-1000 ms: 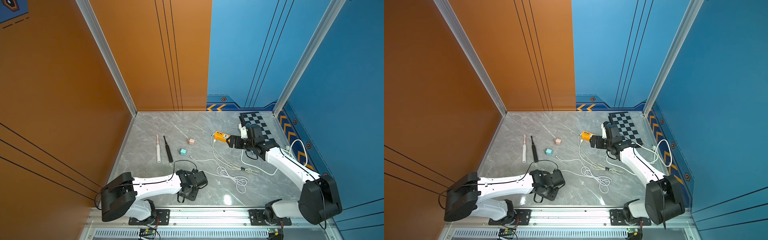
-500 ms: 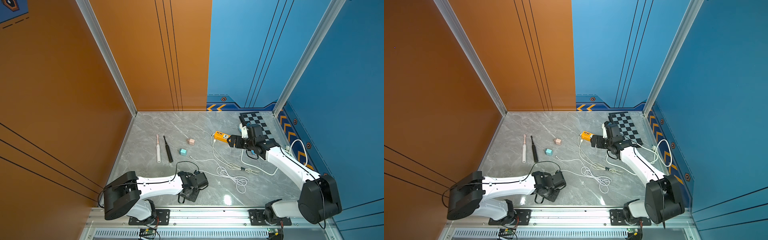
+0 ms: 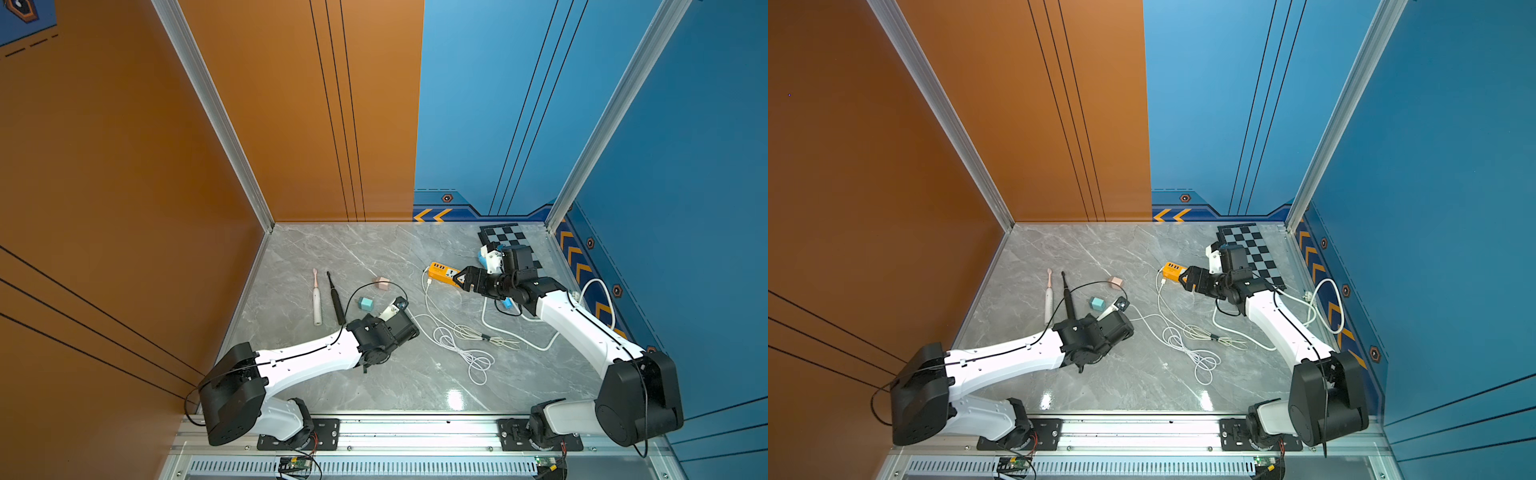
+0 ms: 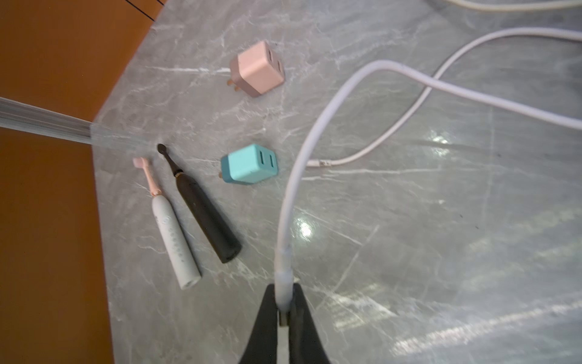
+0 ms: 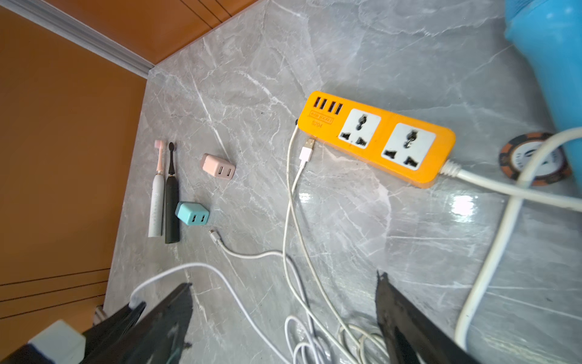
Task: Charge the electric toothbrush
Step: Pick up the charging cable from the center of the board.
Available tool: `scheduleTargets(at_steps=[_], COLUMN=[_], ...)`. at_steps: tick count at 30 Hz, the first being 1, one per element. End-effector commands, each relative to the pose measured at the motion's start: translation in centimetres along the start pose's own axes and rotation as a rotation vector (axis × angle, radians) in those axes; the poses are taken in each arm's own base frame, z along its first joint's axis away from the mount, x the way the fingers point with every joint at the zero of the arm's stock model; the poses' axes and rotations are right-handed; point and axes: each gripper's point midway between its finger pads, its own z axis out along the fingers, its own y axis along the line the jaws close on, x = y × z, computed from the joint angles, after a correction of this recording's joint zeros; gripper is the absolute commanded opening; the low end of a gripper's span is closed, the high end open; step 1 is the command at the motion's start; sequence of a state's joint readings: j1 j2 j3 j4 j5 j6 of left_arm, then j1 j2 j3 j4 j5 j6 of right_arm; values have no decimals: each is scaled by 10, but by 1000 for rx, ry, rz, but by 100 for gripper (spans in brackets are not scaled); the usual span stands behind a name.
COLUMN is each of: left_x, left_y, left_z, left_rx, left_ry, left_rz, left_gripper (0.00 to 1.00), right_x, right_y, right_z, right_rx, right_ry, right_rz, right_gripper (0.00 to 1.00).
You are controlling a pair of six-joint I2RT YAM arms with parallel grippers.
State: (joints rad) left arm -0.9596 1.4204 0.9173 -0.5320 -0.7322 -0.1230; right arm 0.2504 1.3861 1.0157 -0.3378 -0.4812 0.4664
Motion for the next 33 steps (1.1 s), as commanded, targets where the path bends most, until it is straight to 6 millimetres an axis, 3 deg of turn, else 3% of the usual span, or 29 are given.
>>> scheduleTargets(at_steps=[1, 6, 9, 14, 19, 27, 33], left_x=[-41, -87, -94, -116, -127, -146, -159], left_y=[26, 16, 5, 35, 32, 28, 29], left_z=[0, -25, -36, -47, -51, -58, -61], left_rx=[-126, 14, 97, 118, 131, 144, 78], left_ry=[-116, -412, -550, -687, -749, -809, -836], left_rz=[177, 305, 520, 542, 638, 661, 686], left_gripper=[0, 0, 0, 0, 0, 0, 0], right_x=[14, 22, 24, 26, 33, 20, 1], right_y=[33, 68, 93, 122, 148, 164, 168], right_z=[-11, -15, -16, -9, -4, 6, 18], right_rx=[-136, -262, -330, -434, -484, -497, -510], right_ry=[100, 161, 192, 235, 271, 228, 185], right_rz=[-43, -105, -156, -166, -172, -98, 68], right_gripper=[92, 91, 91, 88, 77, 58, 54])
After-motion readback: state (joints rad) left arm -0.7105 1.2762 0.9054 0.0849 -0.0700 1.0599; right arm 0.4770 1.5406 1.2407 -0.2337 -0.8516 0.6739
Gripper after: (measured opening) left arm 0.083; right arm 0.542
